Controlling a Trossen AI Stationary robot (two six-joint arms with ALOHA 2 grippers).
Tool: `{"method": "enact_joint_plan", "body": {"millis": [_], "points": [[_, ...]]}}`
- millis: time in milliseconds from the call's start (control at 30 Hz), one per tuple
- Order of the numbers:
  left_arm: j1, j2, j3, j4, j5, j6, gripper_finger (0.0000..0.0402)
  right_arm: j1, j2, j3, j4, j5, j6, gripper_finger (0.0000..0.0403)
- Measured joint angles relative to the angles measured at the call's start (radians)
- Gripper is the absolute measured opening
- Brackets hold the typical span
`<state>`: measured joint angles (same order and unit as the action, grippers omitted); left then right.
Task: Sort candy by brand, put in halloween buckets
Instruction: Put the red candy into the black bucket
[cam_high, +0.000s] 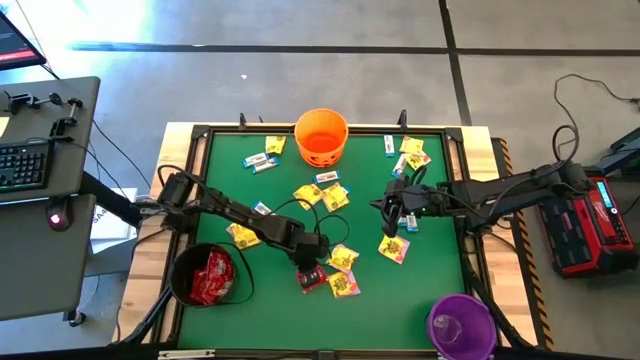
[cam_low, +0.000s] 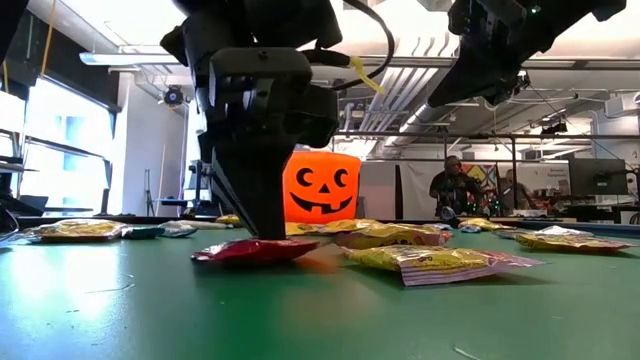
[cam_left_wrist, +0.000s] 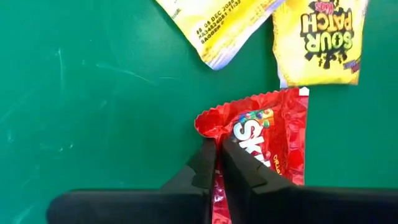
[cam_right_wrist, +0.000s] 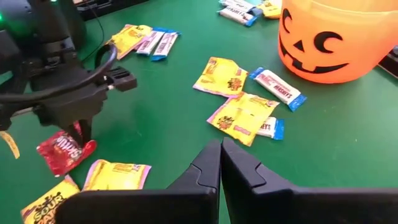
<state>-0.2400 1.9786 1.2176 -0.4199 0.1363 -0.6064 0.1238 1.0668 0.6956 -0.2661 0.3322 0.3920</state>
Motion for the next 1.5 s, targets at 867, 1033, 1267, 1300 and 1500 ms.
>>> {"method": "enact_joint_plan", "body": {"millis": [867,1033,1267,1300,1500], "points": [[-0.154,-0.703,-0.001,-0.702,0.008,-0.041,0.0000,-0.001,0.001,0.000,0.012,-0.007,0.021,0.0000],[-0.269,-0.789,-0.001,-0.826,0.002,-0.150,0.0000,-0.001,0.001,0.000,0.071,-0.006,0.030,0.0000],[-0.415,-0.824,-0.051,-0.876,-0.050,-0.314,0.0000,-0.001,0.001,0.001,0.118,-0.012,0.046,0.0000],[-0.433,-0.823,-0.077,-0.864,-0.054,-0.337,0.0000,-0.001,0.001,0.001,0.118,-0.021,0.046,0.0000],[-0.506,-0.822,-0.223,-0.736,-0.106,-0.464,0.0000,-0.001,0.001,0.001,0.117,-0.101,0.046,0.0000]]}}
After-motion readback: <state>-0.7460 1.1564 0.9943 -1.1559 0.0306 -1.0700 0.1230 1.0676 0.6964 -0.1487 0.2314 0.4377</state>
